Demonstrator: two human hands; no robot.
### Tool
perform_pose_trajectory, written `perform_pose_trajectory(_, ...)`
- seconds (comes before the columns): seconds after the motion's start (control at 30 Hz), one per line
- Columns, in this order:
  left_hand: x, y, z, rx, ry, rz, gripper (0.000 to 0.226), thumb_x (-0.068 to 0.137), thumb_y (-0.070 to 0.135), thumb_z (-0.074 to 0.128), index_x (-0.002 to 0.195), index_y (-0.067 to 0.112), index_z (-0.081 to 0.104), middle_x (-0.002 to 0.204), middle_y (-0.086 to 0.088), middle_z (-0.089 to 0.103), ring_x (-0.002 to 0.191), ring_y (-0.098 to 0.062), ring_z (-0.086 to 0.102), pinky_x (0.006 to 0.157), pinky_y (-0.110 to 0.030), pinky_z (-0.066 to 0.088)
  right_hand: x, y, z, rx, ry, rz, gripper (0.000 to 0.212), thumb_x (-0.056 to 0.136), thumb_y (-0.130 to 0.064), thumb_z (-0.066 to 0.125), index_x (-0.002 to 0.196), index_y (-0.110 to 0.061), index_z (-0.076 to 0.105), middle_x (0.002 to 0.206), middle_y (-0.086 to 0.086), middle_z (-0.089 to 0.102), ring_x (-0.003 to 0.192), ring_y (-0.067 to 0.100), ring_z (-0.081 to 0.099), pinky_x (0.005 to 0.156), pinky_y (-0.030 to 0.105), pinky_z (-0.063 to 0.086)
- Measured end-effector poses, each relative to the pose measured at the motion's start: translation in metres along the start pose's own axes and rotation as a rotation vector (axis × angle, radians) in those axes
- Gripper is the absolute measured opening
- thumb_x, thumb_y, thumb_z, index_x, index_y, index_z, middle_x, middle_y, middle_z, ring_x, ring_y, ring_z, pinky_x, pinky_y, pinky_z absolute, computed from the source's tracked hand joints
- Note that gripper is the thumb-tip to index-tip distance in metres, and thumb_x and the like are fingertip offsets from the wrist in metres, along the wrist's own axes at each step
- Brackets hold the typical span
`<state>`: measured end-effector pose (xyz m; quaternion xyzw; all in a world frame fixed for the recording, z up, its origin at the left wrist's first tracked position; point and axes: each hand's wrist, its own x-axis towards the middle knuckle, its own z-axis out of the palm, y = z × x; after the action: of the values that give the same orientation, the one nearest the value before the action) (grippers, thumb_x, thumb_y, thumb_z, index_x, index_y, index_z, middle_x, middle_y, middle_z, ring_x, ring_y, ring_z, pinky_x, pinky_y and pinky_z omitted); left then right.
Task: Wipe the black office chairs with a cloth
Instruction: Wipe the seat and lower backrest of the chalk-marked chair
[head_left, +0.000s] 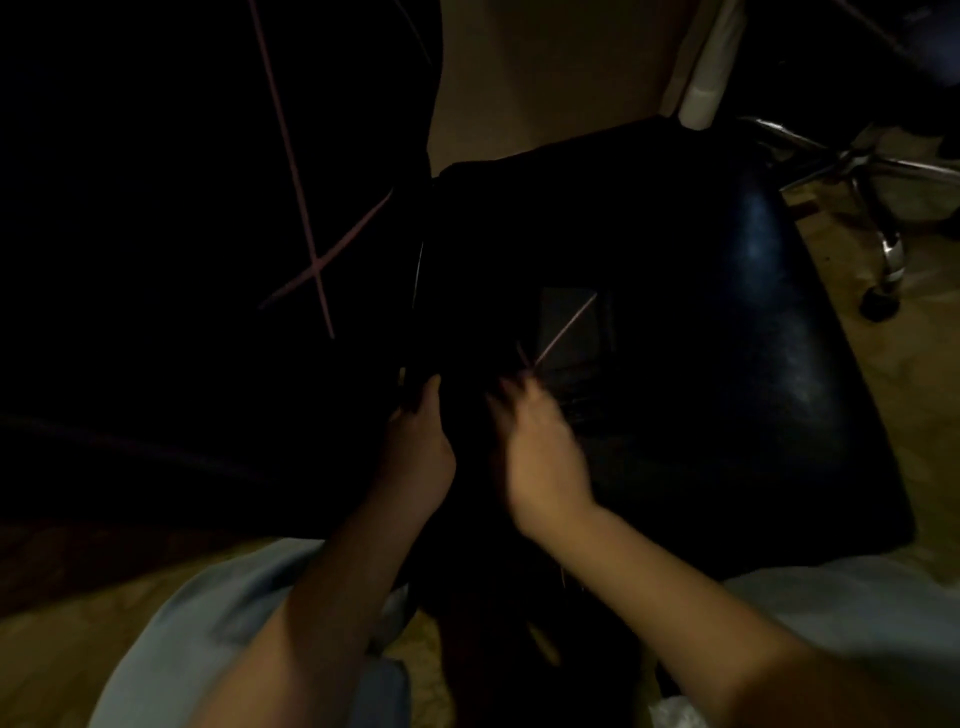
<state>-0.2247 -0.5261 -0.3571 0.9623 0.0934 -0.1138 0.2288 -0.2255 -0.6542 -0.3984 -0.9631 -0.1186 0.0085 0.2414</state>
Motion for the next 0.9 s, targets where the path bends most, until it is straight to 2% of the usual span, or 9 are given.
perform_pose_trajectory(0.1,0.005,-0.002,0.0,-0.077,-0.013,-0.088,0.058,0.099,0.011,0.04,0.152,0.024,0.02,0.145,-0.019,0.042,0.127,-0.035,0.046,0.106,-0.043,0.037,-0.005,-0.028,0.019,-0.062,-0.076,-0.259,0.049,0.077,-0.028,0.051,0.118,-0.007,0.068,0.127,0.013,0.063,0.122,0.035,0.056,0.099,0.044,0.046)
perform_pose_trajectory(0.2,0.007,-0.002,0.0,-0.093,0.011,-0.082,0.057,0.099,0.008,0.038,0.152,0.023,0.022,0.15,-0.015,0.036,0.133,-0.034,0.041,0.109,-0.044,0.034,-0.006,-0.015,0.012,-0.093,-0.025,-0.312,0.052,0.081,-0.03,0.047,0.125,-0.008,0.063,0.131,0.011,0.061,0.126,0.035,0.052,0.105,0.044,0.039)
perform_pose_trajectory(0.3,0.008,-0.002,-0.002,-0.049,0.015,-0.028,0.058,0.097,0.003,0.039,0.151,0.018,0.024,0.146,-0.016,0.043,0.13,-0.035,0.044,0.107,-0.042,0.036,-0.01,0.012,-0.006,-0.135,0.007,-0.205,0.054,0.081,-0.022,0.047,0.132,-0.009,0.056,0.136,0.009,0.056,0.133,0.033,0.045,0.111,0.042,0.024)
perform_pose_trajectory(0.4,0.005,-0.001,-0.006,-0.066,0.0,0.023,0.058,0.096,0.002,0.041,0.151,0.014,0.025,0.142,-0.02,0.045,0.124,-0.04,0.047,0.103,-0.043,0.04,-0.019,0.056,-0.025,-0.171,-0.003,-0.067,0.06,0.081,-0.015,0.053,0.14,-0.012,0.047,0.147,0.008,0.045,0.142,0.029,0.031,0.117,0.04,0.019)
perform_pose_trajectory(0.47,0.003,0.001,-0.007,-0.035,-0.002,0.019,0.058,0.097,0.003,0.041,0.151,0.015,0.024,0.143,-0.021,0.043,0.122,-0.04,0.047,0.1,-0.041,0.039,-0.028,0.087,-0.043,-0.176,0.009,0.062,0.062,0.084,-0.012,0.057,0.144,-0.014,0.042,0.151,0.008,0.038,0.145,0.028,0.022,0.119,0.042,0.018)
perform_pose_trajectory(0.57,0.0,0.006,-0.008,0.02,-0.019,0.001,0.06,0.097,0.005,0.042,0.152,0.017,0.021,0.146,-0.022,0.038,0.122,-0.04,0.047,0.098,-0.04,0.039,-0.044,0.121,-0.071,-0.188,0.11,0.259,0.058,0.087,-0.006,0.054,0.143,-0.01,0.042,0.151,0.013,0.037,0.145,0.033,0.02,0.118,0.05,0.022)
perform_pose_trajectory(0.7,-0.001,0.008,-0.006,0.05,-0.037,0.003,0.061,0.097,0.006,0.043,0.152,0.018,0.02,0.136,-0.022,0.049,0.115,-0.04,0.052,0.091,-0.041,0.043,-0.052,0.129,-0.075,-0.124,0.214,0.457,0.051,0.093,-0.006,0.046,0.144,-0.007,0.04,0.154,0.013,0.032,0.147,0.029,0.014,0.117,0.05,0.022)
perform_pose_trajectory(0.8,-0.004,0.009,-0.006,0.058,-0.041,-0.002,0.059,0.097,0.006,0.042,0.152,0.016,0.021,0.139,-0.021,0.046,0.121,-0.039,0.048,0.097,-0.041,0.039,-0.047,0.104,-0.062,-0.124,0.257,0.464,0.049,0.09,-0.005,0.049,0.139,-0.004,0.046,0.15,0.016,0.037,0.146,0.032,0.018,0.116,0.051,0.025)
perform_pose_trajectory(0.9,-0.003,0.007,-0.007,0.015,-0.057,-0.01,0.057,0.098,0.005,0.04,0.152,0.016,0.022,0.144,-0.021,0.041,0.125,-0.041,0.045,0.102,-0.043,0.036,-0.039,0.056,-0.036,-0.105,0.2,0.271,0.051,0.079,-0.003,0.054,0.13,-0.003,0.055,0.142,0.018,0.047,0.139,0.038,0.033,0.11,0.053,0.035)
